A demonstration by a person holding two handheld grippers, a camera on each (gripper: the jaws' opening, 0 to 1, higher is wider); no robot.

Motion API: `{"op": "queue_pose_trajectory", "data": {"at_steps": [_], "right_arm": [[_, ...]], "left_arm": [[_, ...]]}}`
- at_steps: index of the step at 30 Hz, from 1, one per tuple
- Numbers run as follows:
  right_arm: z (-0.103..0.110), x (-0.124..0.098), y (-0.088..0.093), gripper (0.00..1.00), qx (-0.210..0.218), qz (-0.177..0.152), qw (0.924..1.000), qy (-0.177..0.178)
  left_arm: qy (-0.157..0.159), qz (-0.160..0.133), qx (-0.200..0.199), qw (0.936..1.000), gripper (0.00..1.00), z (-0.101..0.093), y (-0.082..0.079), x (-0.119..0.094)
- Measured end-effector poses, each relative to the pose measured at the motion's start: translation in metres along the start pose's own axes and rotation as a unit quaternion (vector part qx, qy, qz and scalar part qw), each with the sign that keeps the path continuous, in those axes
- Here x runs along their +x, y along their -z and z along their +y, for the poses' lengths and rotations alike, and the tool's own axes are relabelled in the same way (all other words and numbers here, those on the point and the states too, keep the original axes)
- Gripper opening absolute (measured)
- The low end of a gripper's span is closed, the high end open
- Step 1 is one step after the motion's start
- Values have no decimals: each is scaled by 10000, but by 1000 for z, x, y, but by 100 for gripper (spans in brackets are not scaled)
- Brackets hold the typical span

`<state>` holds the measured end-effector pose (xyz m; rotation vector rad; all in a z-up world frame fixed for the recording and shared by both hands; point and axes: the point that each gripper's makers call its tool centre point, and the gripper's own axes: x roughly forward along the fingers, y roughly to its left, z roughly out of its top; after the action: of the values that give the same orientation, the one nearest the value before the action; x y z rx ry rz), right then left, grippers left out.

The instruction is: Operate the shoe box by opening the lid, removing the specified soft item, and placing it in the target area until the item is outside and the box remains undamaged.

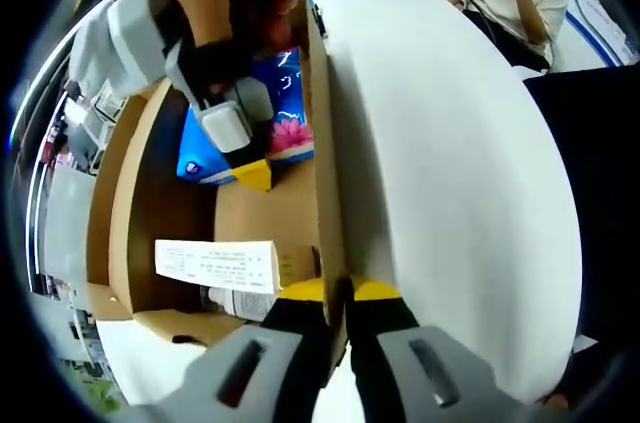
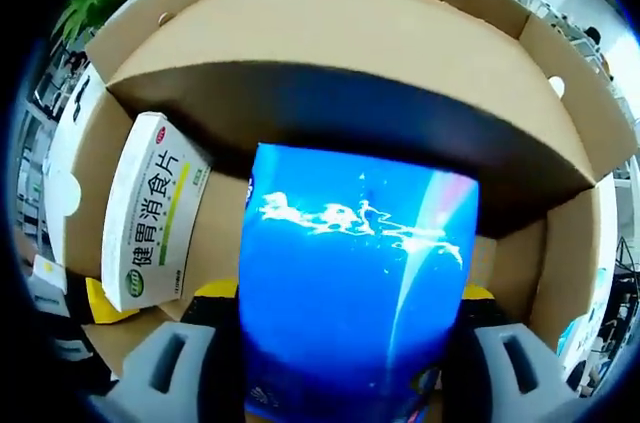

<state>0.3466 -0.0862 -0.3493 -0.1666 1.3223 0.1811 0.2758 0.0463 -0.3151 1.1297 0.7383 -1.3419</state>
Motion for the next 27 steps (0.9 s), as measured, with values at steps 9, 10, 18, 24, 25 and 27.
{"op": "queue_pose_trajectory", "data": {"at_steps": [9, 10, 18, 24, 25, 27], "right_arm": [[5, -13, -9, 77, 29, -75, 9998, -166], [9, -15, -9, 77, -11, -88, 9997, -224], [14, -44, -21, 77, -188, -234, 9988, -375], [19, -61, -25, 76, -304, -388, 9974, -528], [20, -63, -25, 76, -383, -427, 9969, -531], [25, -69, -23, 76, -475, -486, 9958, -612]], "left_arm": [[7, -5, 4, 10000, 5, 1, 0, 1], [8, -7, 3, 10000, 5, 1, 0, 0], [-9, -15, -34, 10000, 5, 0, 1, 0], [-9, -14, -35, 10000, 5, -2, 1, 0], [-5, -18, -31, 10000, 5, -3, 2, 0], [3, -23, -33, 10000, 5, -3, 2, 0]]}}
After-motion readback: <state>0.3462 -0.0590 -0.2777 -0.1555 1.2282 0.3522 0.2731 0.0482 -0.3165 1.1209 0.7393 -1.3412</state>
